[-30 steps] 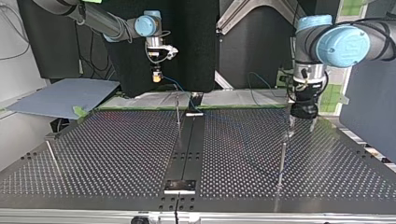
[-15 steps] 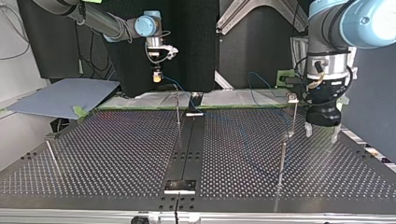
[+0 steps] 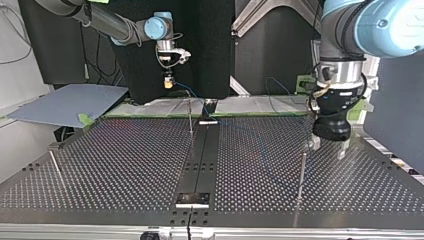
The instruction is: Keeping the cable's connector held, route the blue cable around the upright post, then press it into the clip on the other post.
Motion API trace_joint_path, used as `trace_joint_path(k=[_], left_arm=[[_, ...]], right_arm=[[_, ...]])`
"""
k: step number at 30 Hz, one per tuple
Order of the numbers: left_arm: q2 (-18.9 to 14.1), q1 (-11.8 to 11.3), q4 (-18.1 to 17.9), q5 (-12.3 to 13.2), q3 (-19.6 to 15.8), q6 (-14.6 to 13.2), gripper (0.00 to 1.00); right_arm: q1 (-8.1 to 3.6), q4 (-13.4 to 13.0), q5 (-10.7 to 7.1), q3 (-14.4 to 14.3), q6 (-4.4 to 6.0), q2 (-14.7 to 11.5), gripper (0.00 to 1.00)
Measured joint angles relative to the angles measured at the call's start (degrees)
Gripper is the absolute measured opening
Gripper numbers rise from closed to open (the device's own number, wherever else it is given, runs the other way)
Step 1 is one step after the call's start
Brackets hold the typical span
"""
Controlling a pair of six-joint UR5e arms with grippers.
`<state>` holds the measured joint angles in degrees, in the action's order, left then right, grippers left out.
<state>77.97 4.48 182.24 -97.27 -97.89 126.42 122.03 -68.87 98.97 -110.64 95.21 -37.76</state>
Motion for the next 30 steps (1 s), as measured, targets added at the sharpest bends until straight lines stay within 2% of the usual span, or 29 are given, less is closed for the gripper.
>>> trace_joint_path(k=[4, 10, 22, 30], left_arm=[[0.96, 1.72, 2.05, -1.28, 2.07, -2.07, 1.00], [1.49, 2.35, 5.07, -1.85, 4.55, -5.07, 1.00], [4.16, 2.36, 10.89, -2.42, 4.91, -10.90, 1.00], [4.48, 2.29, 14.43, -2.52, 4.92, -14.44, 1.00]], right_arm=[[0.00, 0.09, 0.00, 0.01, -0.01, 0.00, 0.00], [0.01, 0.14, 0.00, 0.01, -0.01, 0.00, 0.00], [0.01, 0.21, 0.00, 0.02, -0.01, 0.00, 0.00], [0.01, 0.22, 0.00, 0.01, -0.01, 0.00, 0.00]])
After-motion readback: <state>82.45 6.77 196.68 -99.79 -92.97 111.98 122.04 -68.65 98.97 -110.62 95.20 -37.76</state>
